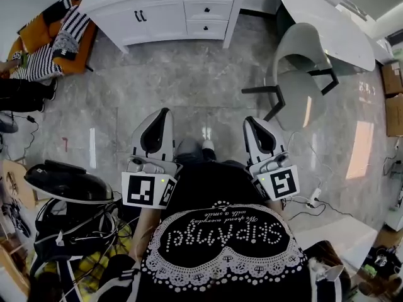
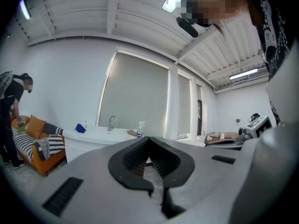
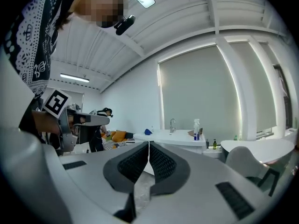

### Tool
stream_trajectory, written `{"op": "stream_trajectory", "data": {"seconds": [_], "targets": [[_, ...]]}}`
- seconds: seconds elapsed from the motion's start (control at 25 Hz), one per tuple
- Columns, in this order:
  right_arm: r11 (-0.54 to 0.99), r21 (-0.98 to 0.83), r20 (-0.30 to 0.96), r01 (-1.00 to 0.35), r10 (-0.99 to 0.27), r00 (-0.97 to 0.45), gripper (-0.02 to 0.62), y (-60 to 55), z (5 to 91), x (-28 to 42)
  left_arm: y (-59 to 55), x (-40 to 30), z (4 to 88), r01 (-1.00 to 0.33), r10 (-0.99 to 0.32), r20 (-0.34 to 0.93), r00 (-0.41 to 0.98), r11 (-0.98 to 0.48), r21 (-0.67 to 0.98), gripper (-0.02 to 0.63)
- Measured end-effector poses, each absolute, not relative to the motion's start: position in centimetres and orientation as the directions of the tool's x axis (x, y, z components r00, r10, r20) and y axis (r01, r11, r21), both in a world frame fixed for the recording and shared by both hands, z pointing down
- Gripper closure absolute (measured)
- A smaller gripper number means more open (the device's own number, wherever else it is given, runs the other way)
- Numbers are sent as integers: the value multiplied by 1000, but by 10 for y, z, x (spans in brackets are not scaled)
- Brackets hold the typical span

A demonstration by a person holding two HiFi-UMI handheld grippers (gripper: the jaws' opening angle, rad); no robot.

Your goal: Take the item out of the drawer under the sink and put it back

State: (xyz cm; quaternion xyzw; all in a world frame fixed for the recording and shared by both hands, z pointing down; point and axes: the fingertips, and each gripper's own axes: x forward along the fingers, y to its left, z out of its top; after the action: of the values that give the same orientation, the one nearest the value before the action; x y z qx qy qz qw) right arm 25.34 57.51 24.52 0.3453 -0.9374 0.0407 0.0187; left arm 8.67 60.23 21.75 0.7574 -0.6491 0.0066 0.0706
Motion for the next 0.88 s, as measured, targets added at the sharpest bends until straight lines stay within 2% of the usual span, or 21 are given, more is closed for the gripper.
{"op": "stream_trajectory", "data": {"seconds": [0.24,0.4,0.56,0.88], "targets": [[771,-60,55,-634,-631,-773,575,573,246,244,608,69,226,-988,-986,133,104,-86,132,603],[753,-81,112,-653,-645,-756,575,561,256,237,596,58,234,-985,-981,155,113,-90,147,603],[763,-37,122,-645,-637,-761,575,544,260,226,571,48,230,-981,-982,138,128,-105,164,603],[728,-82,130,-680,-669,-732,575,493,240,180,513,7,212,-974,-978,115,172,-152,168,603]]}}
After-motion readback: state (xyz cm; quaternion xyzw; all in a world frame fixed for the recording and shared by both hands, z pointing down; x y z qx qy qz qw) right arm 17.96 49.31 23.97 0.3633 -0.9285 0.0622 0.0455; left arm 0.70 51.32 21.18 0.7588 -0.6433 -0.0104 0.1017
